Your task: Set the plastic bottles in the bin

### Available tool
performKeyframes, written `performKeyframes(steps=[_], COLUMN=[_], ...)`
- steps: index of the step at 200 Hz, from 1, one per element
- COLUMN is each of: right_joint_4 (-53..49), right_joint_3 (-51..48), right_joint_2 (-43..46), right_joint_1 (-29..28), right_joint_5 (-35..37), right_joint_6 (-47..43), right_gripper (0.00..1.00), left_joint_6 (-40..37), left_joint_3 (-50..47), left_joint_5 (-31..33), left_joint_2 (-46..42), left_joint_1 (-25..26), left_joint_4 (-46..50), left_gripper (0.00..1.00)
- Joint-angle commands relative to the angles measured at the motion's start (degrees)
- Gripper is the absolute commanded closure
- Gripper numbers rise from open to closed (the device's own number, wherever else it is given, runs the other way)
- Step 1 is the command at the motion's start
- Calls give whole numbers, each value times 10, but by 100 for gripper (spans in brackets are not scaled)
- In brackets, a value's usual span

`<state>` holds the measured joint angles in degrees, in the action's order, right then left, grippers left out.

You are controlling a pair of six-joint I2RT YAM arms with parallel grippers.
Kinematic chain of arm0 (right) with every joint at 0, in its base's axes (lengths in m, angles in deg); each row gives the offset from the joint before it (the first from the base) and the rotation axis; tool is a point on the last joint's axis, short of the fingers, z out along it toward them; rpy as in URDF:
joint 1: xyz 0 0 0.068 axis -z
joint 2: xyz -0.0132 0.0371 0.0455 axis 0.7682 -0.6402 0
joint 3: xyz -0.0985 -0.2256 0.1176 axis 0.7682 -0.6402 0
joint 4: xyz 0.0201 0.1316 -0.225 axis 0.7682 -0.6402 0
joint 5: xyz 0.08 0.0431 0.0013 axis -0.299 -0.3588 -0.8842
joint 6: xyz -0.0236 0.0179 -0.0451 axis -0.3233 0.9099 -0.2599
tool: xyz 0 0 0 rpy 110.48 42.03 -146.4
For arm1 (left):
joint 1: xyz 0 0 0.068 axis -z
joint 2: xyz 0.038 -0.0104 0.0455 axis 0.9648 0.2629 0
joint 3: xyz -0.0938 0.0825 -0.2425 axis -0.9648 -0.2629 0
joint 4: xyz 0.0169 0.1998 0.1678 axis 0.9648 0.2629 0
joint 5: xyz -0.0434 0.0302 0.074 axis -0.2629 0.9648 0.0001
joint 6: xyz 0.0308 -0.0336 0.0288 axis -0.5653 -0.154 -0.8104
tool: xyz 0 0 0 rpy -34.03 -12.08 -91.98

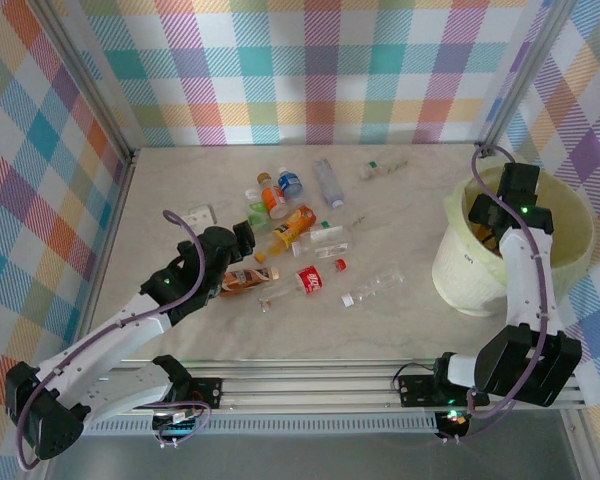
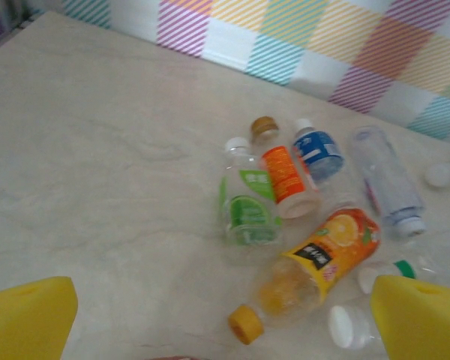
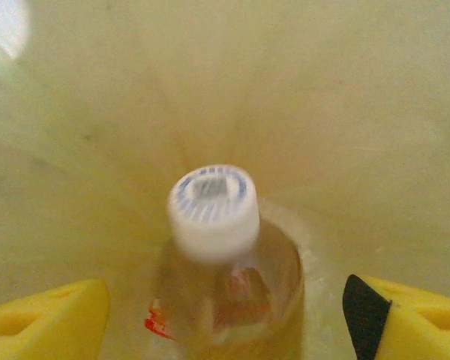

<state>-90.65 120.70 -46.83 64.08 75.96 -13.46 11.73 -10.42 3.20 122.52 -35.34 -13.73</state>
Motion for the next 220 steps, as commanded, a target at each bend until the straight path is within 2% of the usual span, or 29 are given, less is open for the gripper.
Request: performKeyframes(steps=[1,14,53,90,105,122,142,167,193,220], right_joint_4=[4,-8,-54,-57,-67,-89,-111,-117,-101,-43], right_joint_3=[5,14,63,104,130,169,215,247,253,213], right_joint_2=[22,27,47,91,94,83,53,8,-34,-55], right_joint_1=[3,2,-2,-7,-26,-89,-204,-316,-407,-482], right_joint_5=[-26,-43,-64,-153,-169,-155,-113,-97,-76,-53], right_joint_6=[-8,-12,-5,20,32,14,-18,-30,-32,3], right_gripper=[14,0,0,0,0,0,0,0,0,0], left_joint_6=[45,56,78,88,88,88,88,95,115,93], left_joint_3=[2,-3,-12,-14,-13,-13,-16,-20,-14,-13], left_joint_5=[35,43,57,49,44,40,38,35,34,10], left_joint_2=[-6,-9,-15,-15,-14,-14,-14,-18,-19,-25], left_joint_1=[-8,-9,-15,-18,-20,-21,-22,-24,-25,-25], left_joint_4=[26,26,36,45,45,42,34,27,43,34], left_gripper=[0,0,0,0,0,0,0,0,0,0])
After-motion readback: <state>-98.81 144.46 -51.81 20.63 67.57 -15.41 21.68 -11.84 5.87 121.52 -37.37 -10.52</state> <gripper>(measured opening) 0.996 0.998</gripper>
